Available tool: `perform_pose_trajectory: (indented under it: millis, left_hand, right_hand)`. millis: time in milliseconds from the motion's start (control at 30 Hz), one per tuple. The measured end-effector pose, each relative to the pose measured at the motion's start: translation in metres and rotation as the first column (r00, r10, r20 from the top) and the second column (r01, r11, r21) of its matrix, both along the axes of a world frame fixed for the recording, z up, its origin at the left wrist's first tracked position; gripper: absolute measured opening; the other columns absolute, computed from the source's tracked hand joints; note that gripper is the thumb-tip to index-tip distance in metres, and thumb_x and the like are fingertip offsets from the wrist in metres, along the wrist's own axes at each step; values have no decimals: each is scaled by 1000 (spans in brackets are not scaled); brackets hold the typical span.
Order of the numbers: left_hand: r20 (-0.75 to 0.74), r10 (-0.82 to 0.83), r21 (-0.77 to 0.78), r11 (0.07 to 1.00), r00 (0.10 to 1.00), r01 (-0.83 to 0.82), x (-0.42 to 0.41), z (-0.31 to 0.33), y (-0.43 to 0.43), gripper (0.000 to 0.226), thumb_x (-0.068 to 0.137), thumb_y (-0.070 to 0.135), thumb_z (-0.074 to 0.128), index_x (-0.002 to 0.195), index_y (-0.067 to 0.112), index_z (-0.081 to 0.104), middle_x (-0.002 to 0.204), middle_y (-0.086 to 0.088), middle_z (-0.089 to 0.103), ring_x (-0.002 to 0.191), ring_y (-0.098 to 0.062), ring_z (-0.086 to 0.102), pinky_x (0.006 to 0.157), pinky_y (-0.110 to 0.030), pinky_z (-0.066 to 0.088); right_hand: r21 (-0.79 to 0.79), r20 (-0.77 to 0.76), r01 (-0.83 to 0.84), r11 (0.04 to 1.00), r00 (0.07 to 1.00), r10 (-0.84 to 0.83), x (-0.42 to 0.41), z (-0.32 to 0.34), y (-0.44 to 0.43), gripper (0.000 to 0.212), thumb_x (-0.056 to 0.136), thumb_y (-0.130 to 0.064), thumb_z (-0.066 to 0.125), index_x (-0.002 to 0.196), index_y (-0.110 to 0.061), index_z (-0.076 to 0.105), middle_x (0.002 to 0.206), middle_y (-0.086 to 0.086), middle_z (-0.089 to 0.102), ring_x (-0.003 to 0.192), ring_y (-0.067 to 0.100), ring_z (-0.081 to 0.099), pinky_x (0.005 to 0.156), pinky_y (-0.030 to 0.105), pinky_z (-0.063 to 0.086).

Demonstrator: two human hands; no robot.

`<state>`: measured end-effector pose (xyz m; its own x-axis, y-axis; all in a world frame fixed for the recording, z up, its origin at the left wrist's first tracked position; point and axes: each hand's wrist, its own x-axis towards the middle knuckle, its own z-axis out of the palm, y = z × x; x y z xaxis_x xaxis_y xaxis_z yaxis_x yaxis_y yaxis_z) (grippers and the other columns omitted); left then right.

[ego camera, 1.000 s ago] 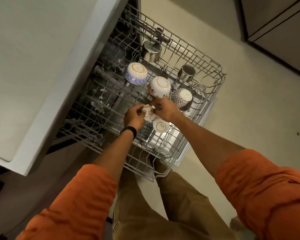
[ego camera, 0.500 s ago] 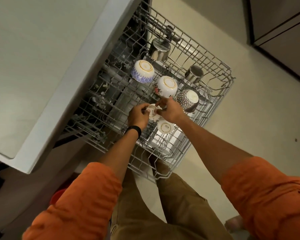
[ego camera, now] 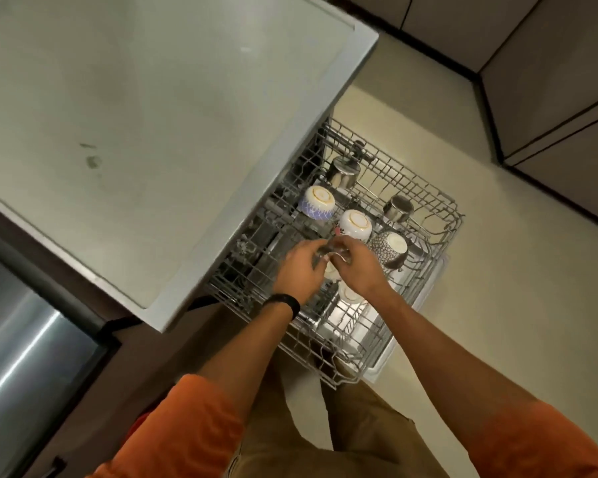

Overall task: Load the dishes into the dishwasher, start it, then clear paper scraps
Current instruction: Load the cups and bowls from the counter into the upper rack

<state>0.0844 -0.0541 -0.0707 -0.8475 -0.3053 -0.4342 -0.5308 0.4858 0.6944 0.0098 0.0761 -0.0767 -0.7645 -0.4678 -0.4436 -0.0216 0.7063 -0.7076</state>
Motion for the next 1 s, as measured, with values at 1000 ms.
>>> perform_pose_trajectory:
  millis: [1000]
  left_hand:
    - [-444, 159, -536, 742, 882, -403, 253, 175, -286, 51, 99, 31, 59, 148, 22, 50, 154, -6, 49, 145, -27, 39, 112, -52, 41]
  right_hand:
    - [-321, -392, -402, 858, 881, 266, 192, 198, -300, 26, 98, -24, 66, 123, -31, 65, 122, -18, 64, 109, 2, 60, 86, 13, 46]
